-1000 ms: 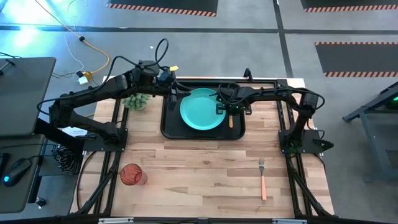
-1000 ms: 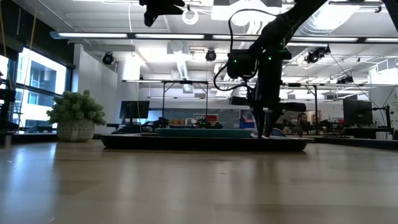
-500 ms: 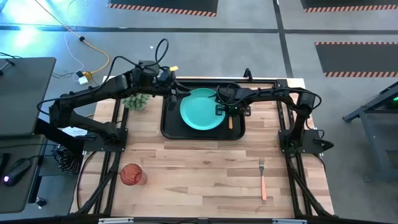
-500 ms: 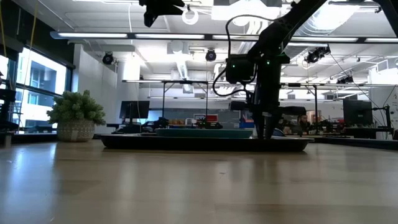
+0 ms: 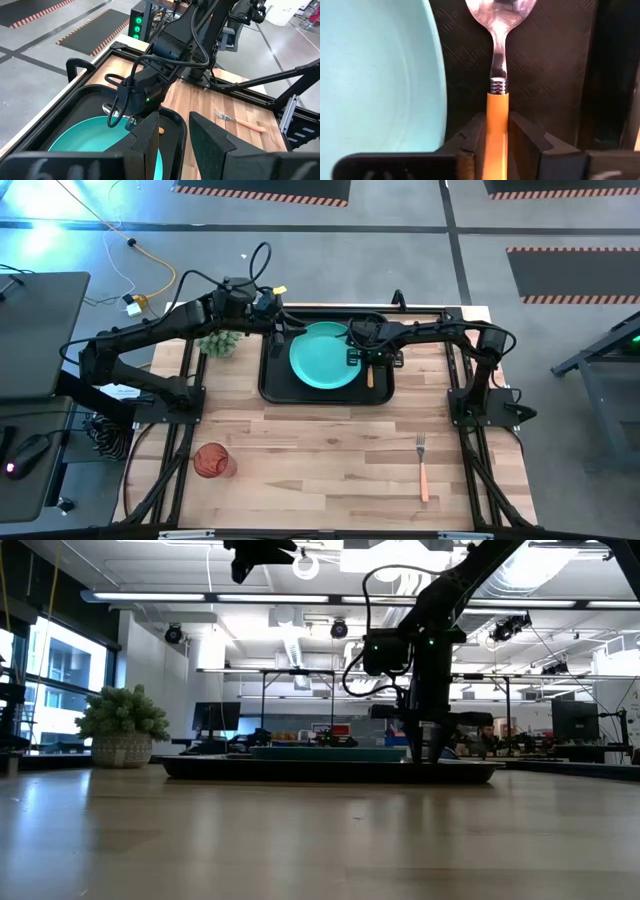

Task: Pick and place plate/cup/fork/spoon on tray
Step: Put the spoon onto the black tray

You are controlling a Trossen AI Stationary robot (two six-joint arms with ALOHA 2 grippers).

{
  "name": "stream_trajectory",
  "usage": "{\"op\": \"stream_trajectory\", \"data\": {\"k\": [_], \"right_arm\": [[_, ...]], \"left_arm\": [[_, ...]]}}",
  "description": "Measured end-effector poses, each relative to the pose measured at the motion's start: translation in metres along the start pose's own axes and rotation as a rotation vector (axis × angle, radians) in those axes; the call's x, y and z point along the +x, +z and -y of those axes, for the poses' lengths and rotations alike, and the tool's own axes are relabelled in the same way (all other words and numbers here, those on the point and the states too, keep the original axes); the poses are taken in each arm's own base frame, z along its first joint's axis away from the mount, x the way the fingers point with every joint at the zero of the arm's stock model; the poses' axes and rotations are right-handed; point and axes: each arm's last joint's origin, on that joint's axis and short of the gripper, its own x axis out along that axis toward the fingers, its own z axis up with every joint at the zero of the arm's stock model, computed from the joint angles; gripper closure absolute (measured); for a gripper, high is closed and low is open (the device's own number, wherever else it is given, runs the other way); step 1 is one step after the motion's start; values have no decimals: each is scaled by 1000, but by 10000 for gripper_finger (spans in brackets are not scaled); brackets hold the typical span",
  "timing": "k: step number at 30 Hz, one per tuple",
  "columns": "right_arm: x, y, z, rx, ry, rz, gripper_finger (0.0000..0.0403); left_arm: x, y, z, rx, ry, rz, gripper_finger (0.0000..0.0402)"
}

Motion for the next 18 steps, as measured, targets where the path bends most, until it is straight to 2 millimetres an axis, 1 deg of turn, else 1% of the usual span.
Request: {"op": "stream_trajectory", "data": {"k": [6,10,18], "right_arm": [[0,0,1,-1,-7,-3,307],[0,0,1,-1,-8,-3,305],[-7,2,-4,-25,-4,0,304]], "left_arm": [[0,0,0,1,0,0,302],[0,0,0,2,0,0,302],[0,0,0,-1,0,0,302]]}}
